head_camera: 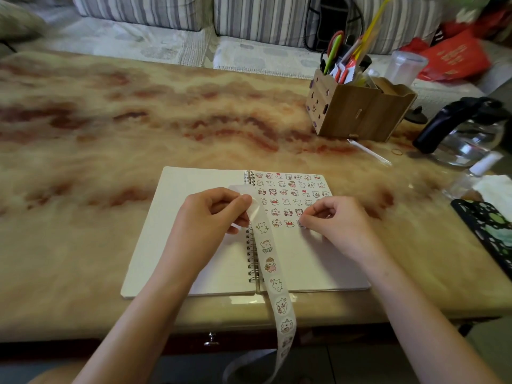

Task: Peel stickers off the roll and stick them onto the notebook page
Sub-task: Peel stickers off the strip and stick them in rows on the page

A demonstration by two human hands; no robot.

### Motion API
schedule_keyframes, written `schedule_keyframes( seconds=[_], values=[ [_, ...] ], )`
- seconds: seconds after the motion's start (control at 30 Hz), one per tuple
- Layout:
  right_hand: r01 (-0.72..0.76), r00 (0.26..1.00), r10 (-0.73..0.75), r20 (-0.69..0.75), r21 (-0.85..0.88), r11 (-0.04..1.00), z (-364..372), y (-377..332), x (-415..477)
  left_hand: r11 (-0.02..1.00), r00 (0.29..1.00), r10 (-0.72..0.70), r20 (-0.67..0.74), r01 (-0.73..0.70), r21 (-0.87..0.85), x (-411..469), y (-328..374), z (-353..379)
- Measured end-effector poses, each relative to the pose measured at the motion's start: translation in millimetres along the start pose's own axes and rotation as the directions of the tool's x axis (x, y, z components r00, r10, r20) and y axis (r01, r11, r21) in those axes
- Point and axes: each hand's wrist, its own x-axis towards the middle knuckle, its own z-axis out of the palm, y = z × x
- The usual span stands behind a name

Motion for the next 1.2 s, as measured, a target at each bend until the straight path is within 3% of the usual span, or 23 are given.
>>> schedule_keyframes(
  seconds=[0.2, 0.67, 1.07, 1.2],
  values=[
    [0.059, 0.998, -0.06, -0.007, -0.017, 0.998, -3, 4, 1, 1.0, 1.0, 0.002, 0.002, -0.002, 0.008, -1, 1, 1],
    [0.018, 0.997, -0.019, 0.07, 0.006, 1.0, -7, 7, 5, 1.0, 1.0, 0.005, 0.009, -0.005, 0.001, -2, 2, 3],
    [0.03, 0.998, -0.038, -0.058, -0.132, 0.991, 1, 12, 9, 1.0, 1.0, 0.011, 0.016, -0.011, 0.001, -3, 4, 4],
    [0.122, 0.986, -0.125, -0.108, -0.034, 0.992, 1, -1, -3, 1.0, 0.999, 0.019, 0.027, -0.019, -0.012, -4, 5, 4]
  ],
)
